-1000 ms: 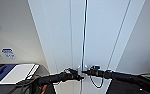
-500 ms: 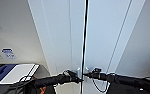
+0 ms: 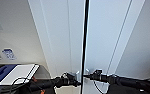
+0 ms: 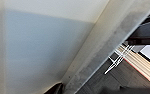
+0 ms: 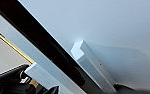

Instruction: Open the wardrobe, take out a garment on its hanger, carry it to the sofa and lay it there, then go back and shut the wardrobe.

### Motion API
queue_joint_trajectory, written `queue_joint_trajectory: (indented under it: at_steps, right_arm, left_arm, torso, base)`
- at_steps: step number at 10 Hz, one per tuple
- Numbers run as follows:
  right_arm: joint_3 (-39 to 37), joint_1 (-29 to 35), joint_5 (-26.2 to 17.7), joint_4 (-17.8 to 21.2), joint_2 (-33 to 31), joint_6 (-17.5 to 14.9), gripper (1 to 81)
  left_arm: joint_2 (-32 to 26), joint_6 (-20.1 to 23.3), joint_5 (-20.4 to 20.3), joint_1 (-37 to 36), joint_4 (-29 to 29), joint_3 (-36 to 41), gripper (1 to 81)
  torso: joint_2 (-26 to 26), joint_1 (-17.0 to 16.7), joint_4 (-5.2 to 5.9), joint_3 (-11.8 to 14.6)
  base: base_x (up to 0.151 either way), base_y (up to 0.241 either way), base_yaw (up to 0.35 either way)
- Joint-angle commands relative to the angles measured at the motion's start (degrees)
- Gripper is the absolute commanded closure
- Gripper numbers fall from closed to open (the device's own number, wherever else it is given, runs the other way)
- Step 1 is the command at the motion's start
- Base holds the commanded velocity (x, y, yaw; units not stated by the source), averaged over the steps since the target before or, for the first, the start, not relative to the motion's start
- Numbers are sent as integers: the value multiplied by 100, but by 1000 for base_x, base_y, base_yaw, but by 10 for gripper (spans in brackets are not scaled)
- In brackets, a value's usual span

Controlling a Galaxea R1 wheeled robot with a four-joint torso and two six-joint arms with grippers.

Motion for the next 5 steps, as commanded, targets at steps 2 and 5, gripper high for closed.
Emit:
queue_joint_trajectory:
  at_steps: [2,5]
  right_arm:
    - [633,559,-610,120,103,125,10]
    - [791,445,-513,103,-81,125,10]
  left_arm:
    - [168,46,-336,-831,-103,932,10]
    - [-7,46,-336,-682,-77,1231,10]
  torso:
    - [2,0,0,88]
    - [0,-2,0,158]
  base:
    - [0,0,0]
    - [0,0,0]
